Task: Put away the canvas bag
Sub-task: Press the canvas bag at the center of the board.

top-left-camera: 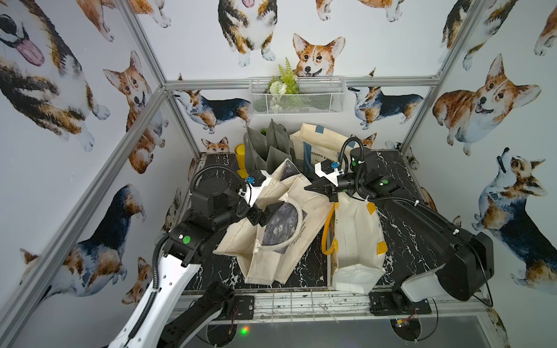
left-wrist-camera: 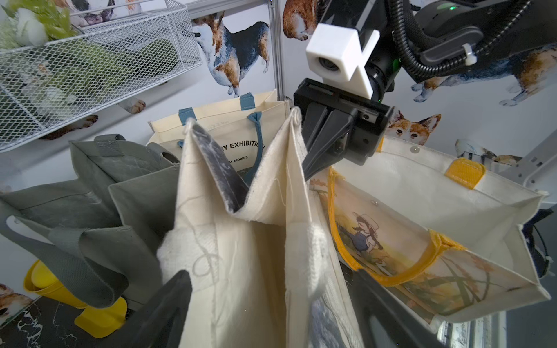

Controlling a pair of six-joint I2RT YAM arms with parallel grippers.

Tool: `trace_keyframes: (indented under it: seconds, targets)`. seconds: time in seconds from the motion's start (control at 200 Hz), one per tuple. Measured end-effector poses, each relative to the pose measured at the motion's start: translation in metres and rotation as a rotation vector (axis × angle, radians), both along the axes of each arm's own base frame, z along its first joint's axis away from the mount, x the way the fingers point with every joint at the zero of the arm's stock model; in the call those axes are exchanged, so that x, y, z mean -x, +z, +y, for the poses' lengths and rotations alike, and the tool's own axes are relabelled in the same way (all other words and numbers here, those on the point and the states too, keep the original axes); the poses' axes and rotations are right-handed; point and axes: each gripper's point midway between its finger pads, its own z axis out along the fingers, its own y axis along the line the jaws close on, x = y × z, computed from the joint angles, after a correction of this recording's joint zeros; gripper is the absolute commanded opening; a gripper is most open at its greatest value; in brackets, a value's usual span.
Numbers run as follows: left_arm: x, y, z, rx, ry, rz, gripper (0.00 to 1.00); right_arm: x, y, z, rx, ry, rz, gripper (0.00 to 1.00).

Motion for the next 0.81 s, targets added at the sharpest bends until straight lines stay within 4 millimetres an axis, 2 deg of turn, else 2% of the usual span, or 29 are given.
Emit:
trace_keyframes:
  seconds: [0.125,0.245,0.385,0.545,0.701,0.806]
  targets:
    - [-0.001,0.004,0.001,-0.003,0.01,0.0,0.86,0.0,-0.001,-0.001,-0.001,-0.001,-0.002,0.0]
    - [-0.008,0.018,0.003,0.011,0.028,-0.017,0.87,0.002,-0.001,-0.002,-0.003,0.0,-0.006,0.0]
    - [-0.036,0.039,0.011,0.043,0.089,0.01,0.89,0.005,0.0,-0.003,-0.007,0.007,-0.012,0.0]
    - [-0.065,0.034,0.03,0.164,0.124,0.162,0.95,0.006,0.0,-0.003,-0.008,0.011,-0.027,0.0]
    - [-0.067,0.029,0.014,0.254,0.007,0.277,1.0,0.006,0.001,-0.004,-0.009,0.013,-0.038,0.0]
    - [-0.071,0.025,0.004,0.306,-0.057,0.352,1.0,0.006,0.001,-0.003,-0.008,0.013,-0.039,0.0]
